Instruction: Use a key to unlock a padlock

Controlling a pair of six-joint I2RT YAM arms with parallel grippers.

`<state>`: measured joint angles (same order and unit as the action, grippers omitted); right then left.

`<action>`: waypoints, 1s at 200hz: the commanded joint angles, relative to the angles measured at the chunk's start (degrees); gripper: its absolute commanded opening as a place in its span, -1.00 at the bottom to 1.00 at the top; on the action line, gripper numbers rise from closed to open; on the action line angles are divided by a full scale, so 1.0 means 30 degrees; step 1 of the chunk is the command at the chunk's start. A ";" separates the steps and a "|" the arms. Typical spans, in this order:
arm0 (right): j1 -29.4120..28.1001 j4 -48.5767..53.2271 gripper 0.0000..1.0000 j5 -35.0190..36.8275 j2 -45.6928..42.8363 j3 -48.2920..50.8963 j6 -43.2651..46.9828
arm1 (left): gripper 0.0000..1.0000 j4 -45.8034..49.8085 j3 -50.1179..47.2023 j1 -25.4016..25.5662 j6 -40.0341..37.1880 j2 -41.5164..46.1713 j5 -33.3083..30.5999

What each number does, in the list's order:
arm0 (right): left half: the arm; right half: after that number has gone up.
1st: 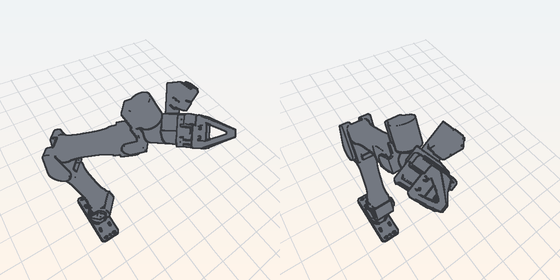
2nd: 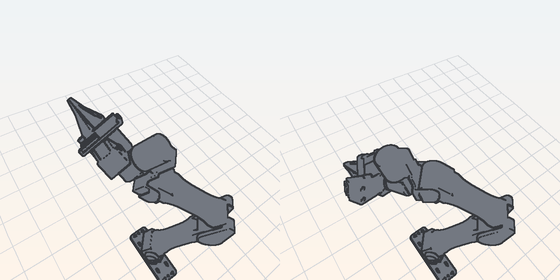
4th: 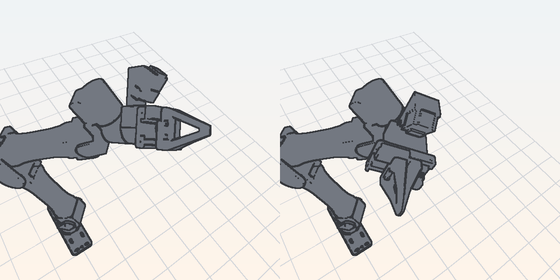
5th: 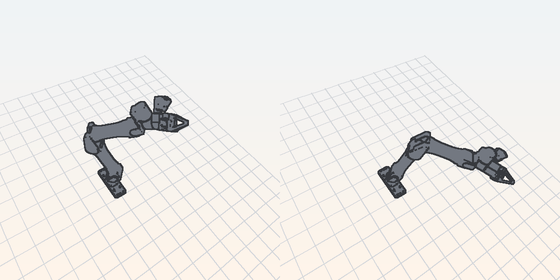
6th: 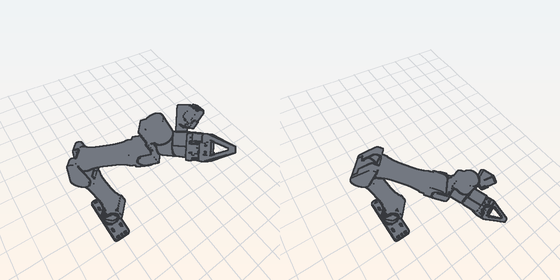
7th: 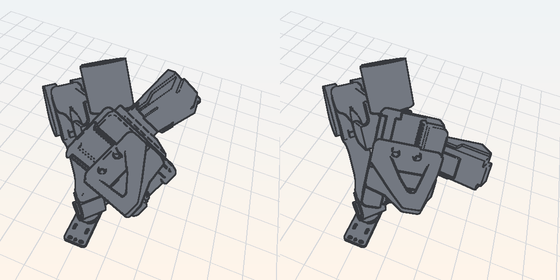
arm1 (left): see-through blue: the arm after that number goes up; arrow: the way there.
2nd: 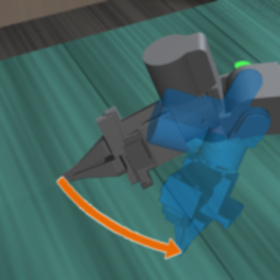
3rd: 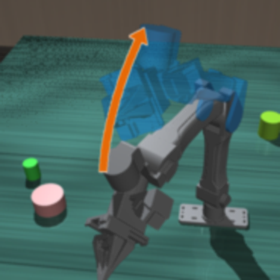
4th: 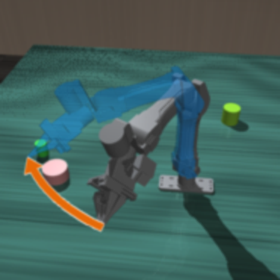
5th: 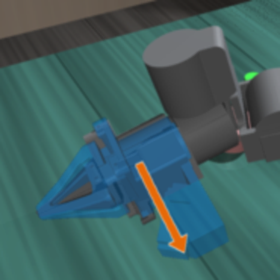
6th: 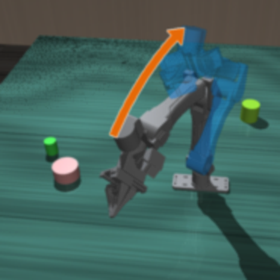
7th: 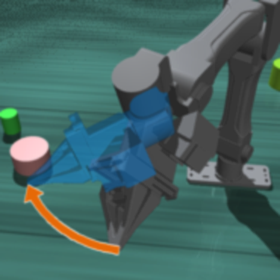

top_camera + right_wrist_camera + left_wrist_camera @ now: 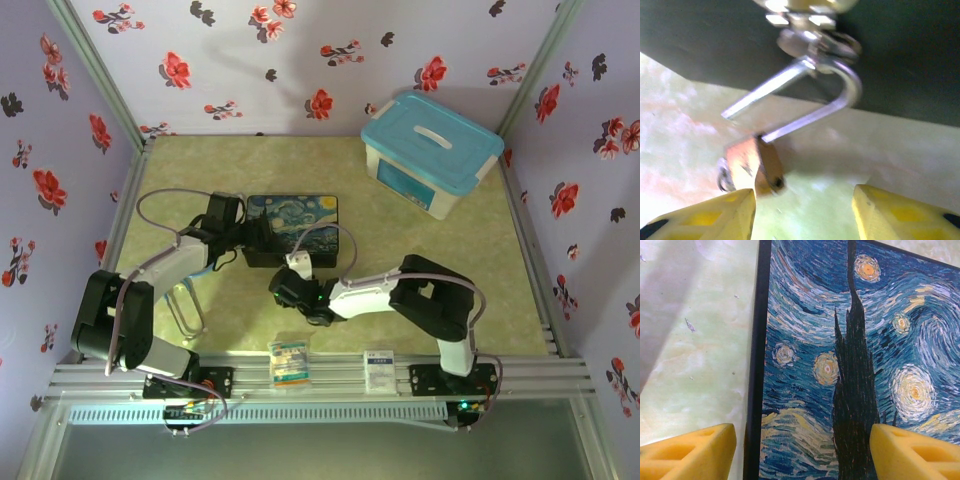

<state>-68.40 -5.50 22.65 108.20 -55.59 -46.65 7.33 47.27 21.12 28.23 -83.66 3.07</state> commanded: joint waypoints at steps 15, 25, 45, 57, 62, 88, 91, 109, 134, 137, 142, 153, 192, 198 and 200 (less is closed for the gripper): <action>0.0209 0.1160 0.12 -0.0925 -0.1726 0.1577 0.0057 | 0.41 0.0046 -0.0169 0.0087 0.0009 -0.0297 -0.0147; 0.0253 0.0931 0.15 -0.1025 -0.2045 0.1434 -0.0083 | 0.41 0.0046 -0.0147 0.0085 0.0009 -0.0298 -0.0152; 0.0254 -0.0240 0.21 -0.1838 -0.1991 0.0987 -0.0488 | 0.42 0.0015 -0.0056 0.0093 0.0039 -0.0275 -0.0152; 0.0263 -0.1002 0.22 -0.1886 -0.1561 0.0732 -0.0855 | 0.43 0.0046 0.0079 0.0090 0.0005 -0.0321 -0.0148; 0.0284 -0.1321 0.22 -0.1821 -0.1309 0.0619 -0.0944 | 0.42 0.0072 0.0140 0.0104 -0.0020 -0.0370 -0.0159; 0.0260 -0.0707 0.25 -0.0453 0.0272 -0.0905 -0.0760 | 0.43 0.0165 0.0416 0.0078 -0.0119 -0.0624 -0.0097; 0.0251 -0.0561 0.25 -0.0274 0.0408 -0.1184 -0.0726 | 0.43 0.0134 0.0417 0.0078 -0.0096 -0.0628 -0.0098; 0.0238 0.0247 0.25 0.0247 0.1376 -0.2456 -0.0397 | 0.43 -0.0023 0.0360 0.0079 -0.0080 -0.0721 -0.0051; -0.0115 0.2137 0.23 0.1235 0.2353 -0.3756 0.0094 | 0.44 -0.0159 0.0303 0.0079 -0.0007 -0.0838 0.0102; -0.0176 0.2310 0.22 0.1365 0.2430 -0.3825 0.0150 | 0.44 -0.0181 0.0293 0.0078 -0.0013 -0.0852 0.0117; -0.0229 0.2608 0.22 0.1523 0.2527 -0.3899 0.0224 | 0.45 -0.0230 0.0273 0.0093 0.0000 -0.0879 0.0187; -0.0268 0.3410 0.21 0.1702 0.2854 -0.4168 0.0203 | 0.45 -0.0336 0.0219 0.0079 0.0027 -0.0911 0.0216; -0.0460 0.5556 0.07 0.2650 0.4146 -0.5382 0.0587 | 0.45 -0.0715 0.0124 0.0052 0.0111 -0.1286 0.0229; -0.0432 0.5475 0.04 0.2700 0.4178 -0.5282 0.0664 | 0.45 -0.0744 0.0113 0.0068 0.0120 -0.1343 0.0233; -0.0432 0.5446 0.04 0.2716 0.4184 -0.5279 0.0682 | 0.44 -0.0767 0.0099 0.0053 0.0114 -0.1350 0.0243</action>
<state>-69.45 4.67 28.01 117.86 -70.96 -45.76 4.29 47.62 21.12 28.27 -85.71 3.75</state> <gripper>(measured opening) 0.539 0.722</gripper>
